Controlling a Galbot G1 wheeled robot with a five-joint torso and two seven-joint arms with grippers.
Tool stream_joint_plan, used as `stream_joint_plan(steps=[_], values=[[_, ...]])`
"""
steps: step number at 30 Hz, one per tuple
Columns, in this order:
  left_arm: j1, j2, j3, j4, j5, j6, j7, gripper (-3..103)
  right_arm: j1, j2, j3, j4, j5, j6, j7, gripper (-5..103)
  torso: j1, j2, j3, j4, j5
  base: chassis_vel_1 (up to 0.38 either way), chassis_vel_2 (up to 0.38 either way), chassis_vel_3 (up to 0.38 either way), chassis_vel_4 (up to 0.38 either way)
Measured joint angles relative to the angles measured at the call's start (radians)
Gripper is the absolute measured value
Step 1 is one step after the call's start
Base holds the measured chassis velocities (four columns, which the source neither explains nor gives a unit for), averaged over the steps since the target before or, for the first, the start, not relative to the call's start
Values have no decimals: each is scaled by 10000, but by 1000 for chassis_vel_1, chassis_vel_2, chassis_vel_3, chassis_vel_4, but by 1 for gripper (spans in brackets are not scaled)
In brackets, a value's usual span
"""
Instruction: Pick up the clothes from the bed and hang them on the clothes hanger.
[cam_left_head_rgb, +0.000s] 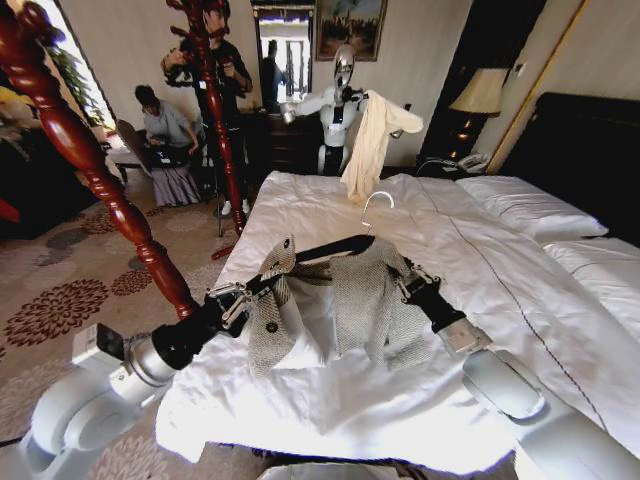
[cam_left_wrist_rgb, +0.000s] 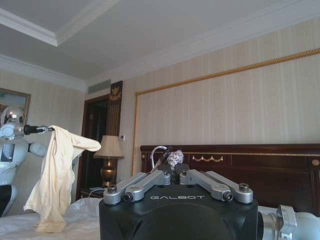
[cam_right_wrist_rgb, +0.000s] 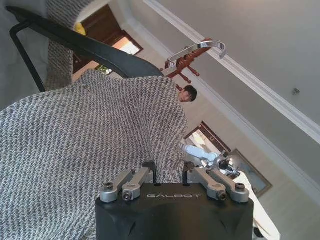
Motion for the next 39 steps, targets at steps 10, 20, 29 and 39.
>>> stream_joint_plan(steps=[10, 20, 29, 39], values=[[-106, 592, -994, 4, -1376, -16, 85, 3, 88, -84, -139, -279, -741, 251, -273, 24, 0, 0, 0, -1, 0, 0, 0, 0, 0], [35, 1178, -120, 4, -539, 83, 555, 3, 328, -84, -1079, 331, 1627, -20, -193, 24, 0, 0, 0, 0, -1, 0, 0, 0, 0], [23, 1380, 123, 4, 106, 117, 618, 3, 634, -158, -1158, 840, 3881, -98, -160, 24, 0, 0, 0, 0, 0, 0, 0, 0, 0], [76, 1214, 457, 5, 986, 45, 573, 16, 620, -67, -1146, 1096, 5487, -81, -198, 24, 0, 0, 0, 0, 0, 0, 0, 0, 0]])
